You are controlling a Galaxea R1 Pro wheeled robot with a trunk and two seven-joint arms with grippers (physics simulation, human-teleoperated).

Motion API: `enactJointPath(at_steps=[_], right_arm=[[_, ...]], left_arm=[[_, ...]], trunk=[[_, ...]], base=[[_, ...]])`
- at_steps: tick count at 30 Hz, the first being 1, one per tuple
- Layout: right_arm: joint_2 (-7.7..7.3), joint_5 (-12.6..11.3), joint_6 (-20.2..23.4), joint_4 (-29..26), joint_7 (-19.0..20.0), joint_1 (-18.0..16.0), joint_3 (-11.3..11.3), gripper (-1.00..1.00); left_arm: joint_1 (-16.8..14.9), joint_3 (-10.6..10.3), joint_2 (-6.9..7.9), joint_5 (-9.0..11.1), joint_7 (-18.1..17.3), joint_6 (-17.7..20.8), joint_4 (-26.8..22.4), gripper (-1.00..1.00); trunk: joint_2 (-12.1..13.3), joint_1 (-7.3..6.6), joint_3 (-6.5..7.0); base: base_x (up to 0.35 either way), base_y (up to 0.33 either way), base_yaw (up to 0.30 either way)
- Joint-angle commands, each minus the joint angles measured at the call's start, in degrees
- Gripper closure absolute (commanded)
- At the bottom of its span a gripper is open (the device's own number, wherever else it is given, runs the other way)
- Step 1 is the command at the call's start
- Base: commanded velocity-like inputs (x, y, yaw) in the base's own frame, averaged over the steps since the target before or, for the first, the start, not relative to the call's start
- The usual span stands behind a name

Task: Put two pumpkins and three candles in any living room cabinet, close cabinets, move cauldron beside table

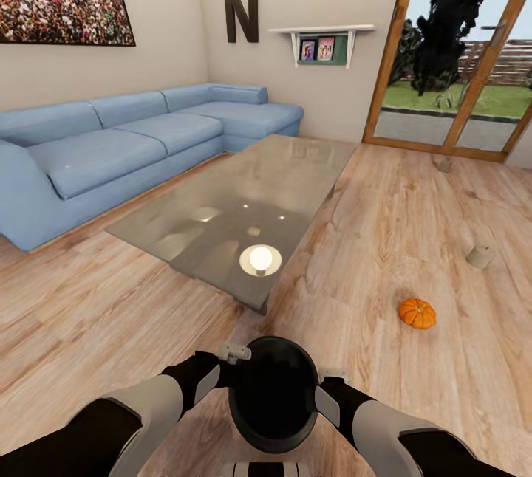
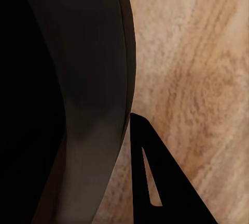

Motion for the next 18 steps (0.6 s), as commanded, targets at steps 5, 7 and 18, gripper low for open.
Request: enactJointPath(at_steps=[5, 7, 18], right_arm=[[0.02, -0.48, -1.51, -0.35, 2.34, 0.06, -1.59, 1.00], [0.02, -0.48, -1.51, -0.35, 2.34, 0.06, -1.59, 1.00], [0.02, -0.48, -1.51, -0.35, 2.34, 0.06, -1.59, 1.00]], left_arm=[[-0.03, 4.31, 0.00, -0.44, 3.24, 0.18, 1.18, 1.00], [-0.03, 4.31, 0.00, -0.43, 3.24, 0.18, 1.18, 1.00], [-0.03, 4.30, 0.00, -0.43, 3.27, 0.18, 1.18, 1.00]], trunk=[[-0.05, 3.97, -0.72], [-0.05, 3.97, -0.72], [-0.05, 3.97, -0.72]], base=[[0.000, 0.000, 0.000], [0.000, 0.000, 0.000], [0.000, 0.000, 0.000]])
